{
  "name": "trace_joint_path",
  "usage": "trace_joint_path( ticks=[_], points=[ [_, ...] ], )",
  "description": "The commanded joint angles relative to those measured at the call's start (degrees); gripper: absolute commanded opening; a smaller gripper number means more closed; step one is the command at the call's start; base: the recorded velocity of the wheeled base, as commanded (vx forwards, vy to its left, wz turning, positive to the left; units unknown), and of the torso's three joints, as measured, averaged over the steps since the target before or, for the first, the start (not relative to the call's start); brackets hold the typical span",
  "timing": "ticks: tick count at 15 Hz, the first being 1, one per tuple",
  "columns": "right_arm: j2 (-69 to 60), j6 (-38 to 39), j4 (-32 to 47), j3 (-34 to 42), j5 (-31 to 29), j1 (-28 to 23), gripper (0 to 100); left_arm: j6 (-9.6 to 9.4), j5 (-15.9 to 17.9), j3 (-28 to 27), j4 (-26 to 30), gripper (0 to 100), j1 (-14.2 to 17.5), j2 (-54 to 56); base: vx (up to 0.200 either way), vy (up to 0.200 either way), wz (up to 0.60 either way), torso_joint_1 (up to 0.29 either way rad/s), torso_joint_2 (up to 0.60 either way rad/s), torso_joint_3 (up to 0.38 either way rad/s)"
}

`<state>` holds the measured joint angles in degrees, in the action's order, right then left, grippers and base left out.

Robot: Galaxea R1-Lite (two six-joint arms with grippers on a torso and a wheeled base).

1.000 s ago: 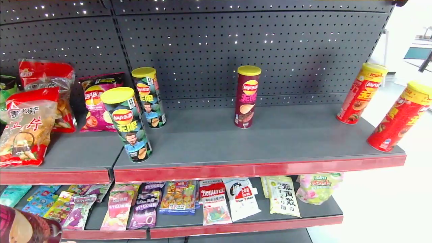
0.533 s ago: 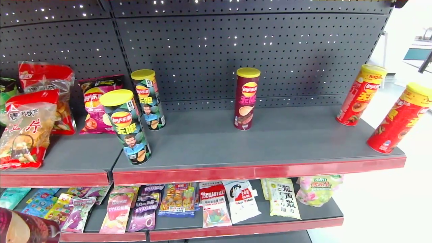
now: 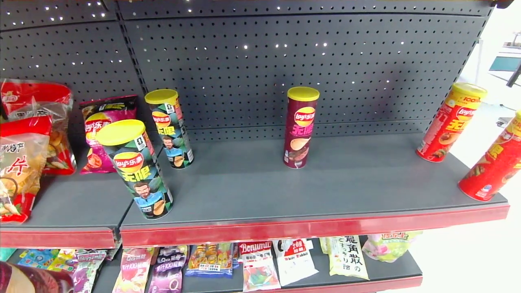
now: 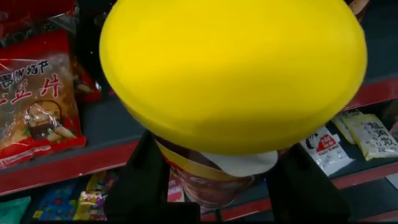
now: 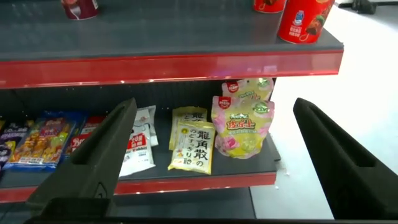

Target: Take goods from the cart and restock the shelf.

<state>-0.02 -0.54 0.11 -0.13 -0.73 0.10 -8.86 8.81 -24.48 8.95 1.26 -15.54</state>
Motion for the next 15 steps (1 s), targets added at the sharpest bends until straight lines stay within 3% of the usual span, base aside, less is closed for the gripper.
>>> trace_joint_path(
  ticks=[1,3,4,6,7,9,10,11,13,15],
  points=[
    [0.02,-1.13,-0.2,0.05,0.12,-0.01,100,0.6,1.91,-1.8,2.74,0,-1.34,2.45,0.0,0.0,0.0,0.0,0.0,0.0],
    [0.02,-2.36,-0.2,0.05,0.91,-0.01,100,1.66,4.81,-6.63,12.94,0,-4.77,5.52,0.0,0.0,0.0,0.0,0.0,0.0],
    [0.02,-2.45,-0.2,0.05,1.0,-0.01,100,1.83,5.25,-7.34,14.78,0,-5.47,6.31,0.0,0.0,0.0,0.0,0.0,0.0],
    [0.02,-2.45,-0.46,0.05,1.0,-0.01,100,4.03,4.37,-7.43,14.52,0,-6.0,6.75,0.0,0.0,0.0,0.0,0.0,0.0],
    [1.43,-1.92,-1.25,-3.82,1.52,0.17,100,4.2,3.93,-7.43,14.52,0,-6.0,6.67,0.0,0.0,0.0,0.0,0.0,0.0],
    [22.88,5.28,-2.39,-23.16,3.9,0.61,100,4.2,3.58,-7.25,14.52,0,-6.09,5.96,0.0,0.0,0.0,0.0,0.0,0.0],
    [27.53,7.74,-2.48,-28.52,5.48,1.22,100,4.12,3.58,-6.81,14.61,0,-6.0,6.05,0.0,0.0,0.0,0.0,0.0,0.0],
    [36.94,4.32,-2.66,-35.81,12.77,4.3,100,3.85,3.67,-6.2,14.52,0,-6.0,4.21,0.0,0.0,0.0,0.0,0.0,0.0],
    [45.38,-4.65,-3.89,-36.34,14.18,5.18,100,4.03,3.75,-6.55,13.99,0,-6.0,2.89,0.0,0.0,0.0,0.0,0.0,0.0],
    [51.79,-6.32,-7.93,-37.13,14.62,7.55,100,4.03,4.11,-6.2,11.71,0,-6.0,2.71,0.0,0.0,0.0,0.0,0.0,0.0]
  ],
)
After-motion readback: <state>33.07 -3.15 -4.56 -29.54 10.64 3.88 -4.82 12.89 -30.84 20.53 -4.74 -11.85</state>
